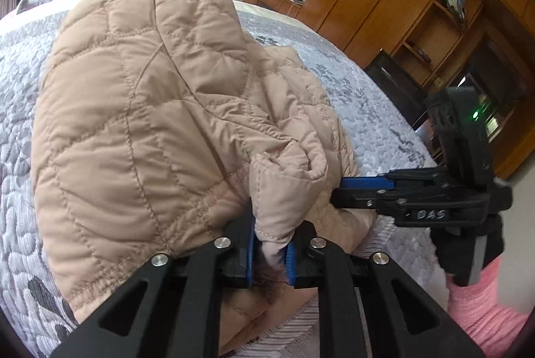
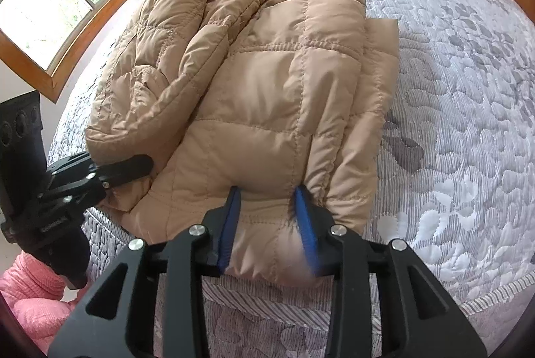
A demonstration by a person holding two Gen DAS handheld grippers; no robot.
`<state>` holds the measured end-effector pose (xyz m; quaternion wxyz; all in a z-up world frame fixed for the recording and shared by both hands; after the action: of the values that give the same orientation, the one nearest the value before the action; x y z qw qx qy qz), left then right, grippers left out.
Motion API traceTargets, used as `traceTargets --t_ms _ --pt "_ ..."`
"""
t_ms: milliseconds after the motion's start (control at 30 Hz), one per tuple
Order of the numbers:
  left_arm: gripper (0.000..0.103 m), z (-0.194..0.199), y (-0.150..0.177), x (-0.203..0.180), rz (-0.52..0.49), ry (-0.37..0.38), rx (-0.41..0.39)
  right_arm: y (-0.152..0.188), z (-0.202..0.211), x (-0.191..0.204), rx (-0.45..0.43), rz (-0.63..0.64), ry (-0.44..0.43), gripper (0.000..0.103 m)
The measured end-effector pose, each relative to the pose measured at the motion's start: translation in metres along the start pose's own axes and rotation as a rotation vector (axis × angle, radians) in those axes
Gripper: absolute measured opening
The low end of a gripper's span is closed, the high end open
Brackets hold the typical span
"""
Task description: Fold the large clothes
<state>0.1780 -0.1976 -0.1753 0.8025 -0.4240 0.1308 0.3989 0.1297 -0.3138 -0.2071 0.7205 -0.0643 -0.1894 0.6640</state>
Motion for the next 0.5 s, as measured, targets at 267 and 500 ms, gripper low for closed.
traceTargets --t_ms 267,500 --pt "0.037 0.05 0.002 -0.02 0.038 0.075 -0.022 -0.002 0.0 0.002 0.008 -0.004 0.0 0.035" --pt "0.04 0.102 -0.006 0.01 0.097 -0.03 -0.11 -0.007 0.005 -0.003 0.015 -0.014 -0.023 0.041"
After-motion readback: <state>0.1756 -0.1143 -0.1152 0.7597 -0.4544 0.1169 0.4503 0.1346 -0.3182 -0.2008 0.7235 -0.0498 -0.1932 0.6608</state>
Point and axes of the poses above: each gripper's, at about its wrist camera, not at the fingertips, and z roughly against the way its jaws point, x to its left, y to its underside, the point moved 9 cm from there along -z, roughly the way its jaws point, and after that the axes turned 11 degrees about y, right-handed, at the moved point
